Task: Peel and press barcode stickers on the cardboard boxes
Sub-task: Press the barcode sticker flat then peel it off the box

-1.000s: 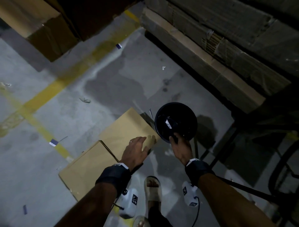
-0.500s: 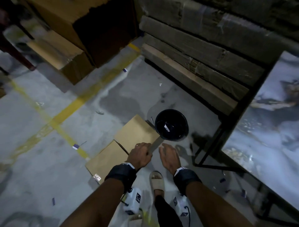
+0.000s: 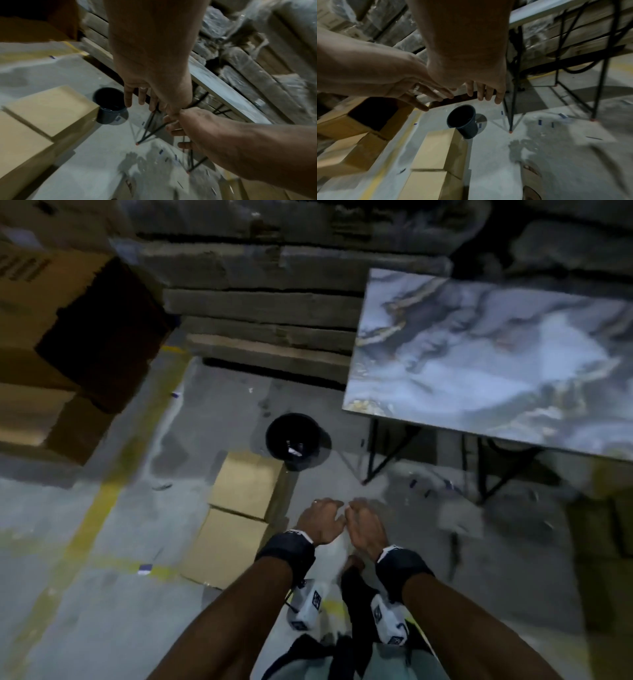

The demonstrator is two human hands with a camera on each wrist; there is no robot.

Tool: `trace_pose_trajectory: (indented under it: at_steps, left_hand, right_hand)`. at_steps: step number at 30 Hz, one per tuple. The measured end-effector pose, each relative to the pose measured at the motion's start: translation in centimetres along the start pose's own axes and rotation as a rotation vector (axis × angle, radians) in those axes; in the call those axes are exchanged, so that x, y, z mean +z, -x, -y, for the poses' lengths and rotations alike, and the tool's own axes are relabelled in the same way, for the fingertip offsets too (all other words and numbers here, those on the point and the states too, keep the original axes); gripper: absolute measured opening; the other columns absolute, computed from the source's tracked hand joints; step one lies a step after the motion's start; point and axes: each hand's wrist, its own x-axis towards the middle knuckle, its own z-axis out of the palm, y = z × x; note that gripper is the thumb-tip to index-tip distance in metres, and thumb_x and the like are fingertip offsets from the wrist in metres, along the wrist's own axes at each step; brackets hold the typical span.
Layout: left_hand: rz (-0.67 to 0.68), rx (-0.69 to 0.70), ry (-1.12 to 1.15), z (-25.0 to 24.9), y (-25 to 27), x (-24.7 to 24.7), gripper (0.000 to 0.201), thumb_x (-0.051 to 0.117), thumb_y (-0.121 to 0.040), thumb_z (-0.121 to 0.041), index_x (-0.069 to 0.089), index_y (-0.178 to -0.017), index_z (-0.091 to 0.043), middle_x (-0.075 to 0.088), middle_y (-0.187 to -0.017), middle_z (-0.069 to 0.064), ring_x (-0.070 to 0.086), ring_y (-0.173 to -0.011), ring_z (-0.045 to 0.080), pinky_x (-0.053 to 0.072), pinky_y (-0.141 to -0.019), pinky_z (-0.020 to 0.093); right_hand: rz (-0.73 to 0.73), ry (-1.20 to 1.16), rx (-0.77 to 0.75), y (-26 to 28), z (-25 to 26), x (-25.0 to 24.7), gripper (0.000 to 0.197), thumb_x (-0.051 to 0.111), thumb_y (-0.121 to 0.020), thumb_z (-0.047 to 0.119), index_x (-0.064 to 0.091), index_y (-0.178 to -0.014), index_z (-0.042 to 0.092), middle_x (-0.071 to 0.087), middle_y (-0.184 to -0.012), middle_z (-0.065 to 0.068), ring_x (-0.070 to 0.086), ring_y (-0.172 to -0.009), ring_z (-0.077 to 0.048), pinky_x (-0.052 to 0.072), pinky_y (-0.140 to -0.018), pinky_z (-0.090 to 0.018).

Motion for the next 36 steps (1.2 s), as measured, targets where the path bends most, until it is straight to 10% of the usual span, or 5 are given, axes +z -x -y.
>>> trace_pose_trajectory:
  at_steps: [13,36]
  left_hand:
    - [0.237,0.536,-0.375,-25.5,-5.3,6.1,0.066,0.030,-0.087,-0.051,0.061,-0.128,-0.011,0.063,-0.129,0.017,0.058,-0.120,0.038,0.046,-0.100,0.045]
    - [0.267,1.349,-0.511,-76.3,-7.1,22.1,0.061,0.037,-0.093,-0.044,0.059,-0.133,-0.004,0.063,-0.122,0.022,0.057,-0.115,0.039,0.045,-0.099,0.042]
  right_hand:
    - [-0.588,-0.100,0.277,11.6,-15.5,-16.2,0.054,0.026,-0.102,0.035,0.061,-0.079,0.001,0.065,-0.075,-0.023,0.065,-0.066,-0.040,0.046,-0.062,-0.043]
    - [-1.232,-0.189,0.739,33.1,-35.1,-52.8,0.034,0.051,-0.103,0.018,0.059,-0.134,0.005,0.062,-0.130,-0.021,0.056,-0.122,-0.035,0.042,-0.100,-0.037]
